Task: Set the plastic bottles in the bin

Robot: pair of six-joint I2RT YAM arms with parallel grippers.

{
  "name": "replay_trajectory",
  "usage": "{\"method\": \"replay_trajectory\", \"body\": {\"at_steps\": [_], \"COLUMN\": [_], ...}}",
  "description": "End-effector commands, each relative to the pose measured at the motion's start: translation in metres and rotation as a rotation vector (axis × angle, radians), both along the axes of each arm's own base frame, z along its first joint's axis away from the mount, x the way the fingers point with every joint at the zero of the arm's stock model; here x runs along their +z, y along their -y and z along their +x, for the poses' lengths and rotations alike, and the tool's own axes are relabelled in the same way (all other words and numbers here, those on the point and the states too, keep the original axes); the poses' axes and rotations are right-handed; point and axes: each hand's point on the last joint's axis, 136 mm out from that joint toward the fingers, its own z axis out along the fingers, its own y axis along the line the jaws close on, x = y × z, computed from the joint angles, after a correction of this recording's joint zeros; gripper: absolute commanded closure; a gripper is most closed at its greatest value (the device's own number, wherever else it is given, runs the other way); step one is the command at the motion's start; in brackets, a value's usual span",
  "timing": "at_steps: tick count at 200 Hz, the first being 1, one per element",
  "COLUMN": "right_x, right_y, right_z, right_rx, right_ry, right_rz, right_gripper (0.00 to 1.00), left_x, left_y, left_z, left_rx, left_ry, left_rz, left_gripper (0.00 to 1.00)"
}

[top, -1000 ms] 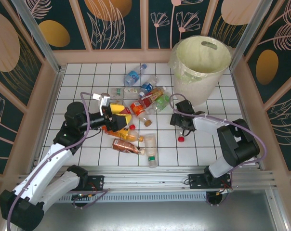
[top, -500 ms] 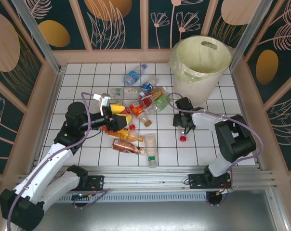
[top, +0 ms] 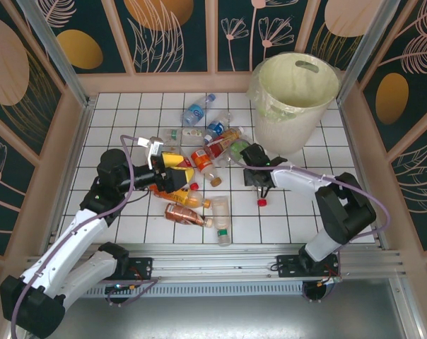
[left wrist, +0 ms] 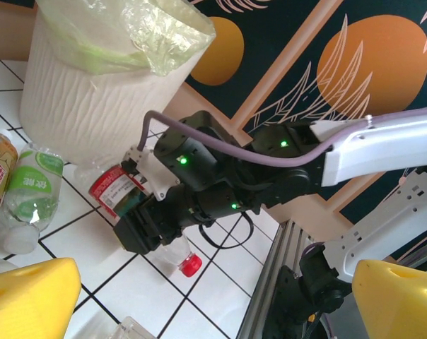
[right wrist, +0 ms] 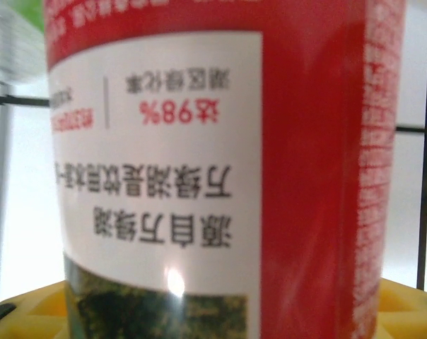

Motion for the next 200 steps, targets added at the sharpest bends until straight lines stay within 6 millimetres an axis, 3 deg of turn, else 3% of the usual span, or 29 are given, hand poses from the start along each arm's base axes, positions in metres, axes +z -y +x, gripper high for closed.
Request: {"method": "replay_trajectory", "body": {"at_steps": [1,53,105,135,173,177,200], "right_x": [0.05,0.158,0.274,0.322,0.365,0.368,0.387], "right_y": [-0.016,-0.067,-0.078,-0.066,-0.039,-0.025,0.001], "right_z": [0.012,0.022,0.035,0.055,0.087,0.095,0.115], "right_rx": [0.033,0.169,0.228,0.204,0.139,0.106,0.045], "right_ry": [0.123,0.338,0.598,0.71,0.801,0.81,0.862], "right_rz": [0.0,0.162,0.329,0.369,0.381,0.37,0.36], "right_gripper": [0.45,0.45,0.44,0.44,0.43,0.43,0.43], "left_x": [0.005,0.009,0.005,0.005,0.003,0.003,0.0], "left_y": [0.003,0.004,0.005,0.006,0.006,0.006,0.007], "left_z": [-0.001,-0.002,0.0,-0.001,0.0,0.0,0.001], "left_rx": [-0.019,-0.031,-0.033,-0.041,-0.039,-0.037,-0.038], "left_ry": [0.028,0.041,0.03,0.027,0.024,0.022,0.014], "left_rz": [-0.012,-0.037,-0.037,-0.041,-0.04,-0.039,-0.04], "left_gripper": [0.01,0.01,0.01,0.02,0.01,0.01,0.01]}}
